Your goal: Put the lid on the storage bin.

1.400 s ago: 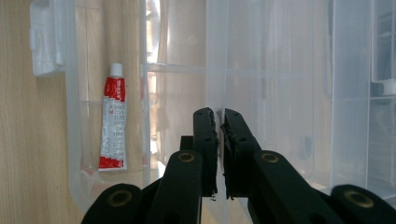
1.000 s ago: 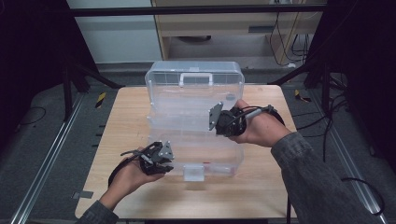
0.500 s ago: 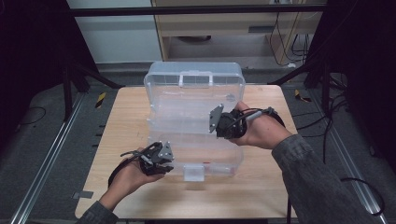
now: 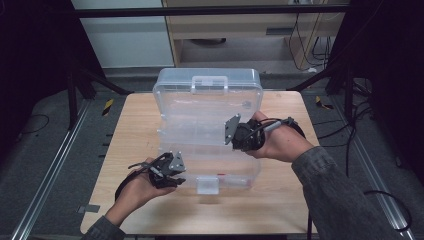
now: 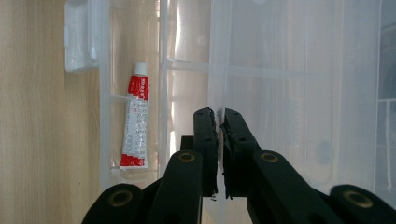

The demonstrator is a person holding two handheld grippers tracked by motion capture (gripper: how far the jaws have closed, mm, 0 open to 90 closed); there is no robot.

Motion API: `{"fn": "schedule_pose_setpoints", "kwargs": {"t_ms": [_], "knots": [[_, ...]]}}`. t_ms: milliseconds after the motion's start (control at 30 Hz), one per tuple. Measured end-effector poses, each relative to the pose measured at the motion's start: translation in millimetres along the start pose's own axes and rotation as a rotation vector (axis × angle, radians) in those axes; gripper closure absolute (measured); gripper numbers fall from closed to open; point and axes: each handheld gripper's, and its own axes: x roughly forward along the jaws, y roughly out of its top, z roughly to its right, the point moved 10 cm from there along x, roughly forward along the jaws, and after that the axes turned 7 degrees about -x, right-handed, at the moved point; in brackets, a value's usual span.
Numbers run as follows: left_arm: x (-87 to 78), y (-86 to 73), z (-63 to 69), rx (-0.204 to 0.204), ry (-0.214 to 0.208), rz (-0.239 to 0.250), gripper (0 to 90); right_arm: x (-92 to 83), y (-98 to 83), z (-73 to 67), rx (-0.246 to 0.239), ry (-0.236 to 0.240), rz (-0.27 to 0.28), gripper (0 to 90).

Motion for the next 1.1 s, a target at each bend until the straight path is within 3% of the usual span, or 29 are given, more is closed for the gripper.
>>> {"fn": "schedule_pose_setpoints", "kwargs": {"t_ms": [33,100,133,200,233,267,367,400,500,600,667,700,733,767,900,933,967,1100], "knots": [[-2.8,0.4,1.0,-0.029,-0.002,0.017,60.3,0.0,-0.1,0.2,-0.001,0.0,0.0,85.4],[-8.3,1.1,2.4,-0.037,-0.016,0.035,60.0,0.0,-0.2,0.2,-0.002,0.001,0.001,85.4],[-12.4,2.3,1.1,-0.003,-0.022,0.043,59.5,0.0,-0.1,0.2,-0.003,0.001,0.001,85.3],[-18.5,3.5,2.9,-0.008,-0.026,0.061,56.6,0.2,-0.1,0.5,-0.003,0.001,0.002,85.1],[-27.3,7.3,2.2,0.028,-0.026,0.09,55.7,0.3,0.0,0.7,-0.001,-0.001,0.004,85.1],[-27.3,7.3,2.2,0.028,-0.026,0.09,55.1,0.3,0.0,0.7,-0.001,-0.001,0.004,85.1],[-47.7,14.9,2.6,0.006,-0.041,0.163,54.7,0.1,-0.7,0.0,0.0,-0.003,0.001,84.9],[-47.7,14.9,2.6,0.006,-0.041,0.163,55.6,0.1,-0.7,0.0,0.0,-0.003,0.001,84.9],[-70.8,23.2,-1.7,-0.036,-0.067,0.239,64.6,0.1,-1.2,-0.9,0.003,-0.006,0.005,84.8],[-89.9,29.6,-14.3,-0.071,-0.048,0.296,74.3,0.4,-1.1,-1.2,0.002,-0.008,0.006,84.5],[-93.6,30.6,-18.0,-0.081,-0.039,0.305,81.3,0.5,-1.0,-1.3,0.0,-0.009,0.005,84.4],[-102.9,33.7,-29.9,-0.107,-0.026,0.326,85.1,0.7,-1.0,-1.8,-0.002,-0.009,0.004,84.1],[-102.9,33.7,-29.9,-0.107,-0.026,0.326,87.2,0.9,-1.1,-1.9,-0.003,-0.01,0.005,84.1],[-109.0,37.4,-40.0,-0.143,-0.028,0.35,89.3,1.0,-1.3,-2.2,-0.003,-0.009,0.005,84.0],[-116.1,44.8,-61.5,-0.212,-0.011,0.376,89.9,1.8,-1.5,-3.4,-0.002,-0.009,0.012,83.9],[-116.1,44.8,-61.5,-0.212,-0.011,0.376,89.9,1.8,-1.5,-3.4,-0.002,-0.009,0.012,83.9],[-118.8,48.2,-70.7,-0.236,-0.004,0.383,89.9,2.2,-1.7,-3.9,-0.003,-0.009,0.014,83.7],[-122.9,54.2,-84.2,-0.261,0.012,0.393,89.9,2.6,-2.0,-4.7,-0.005,-0.01,0.016,83.6]]}}
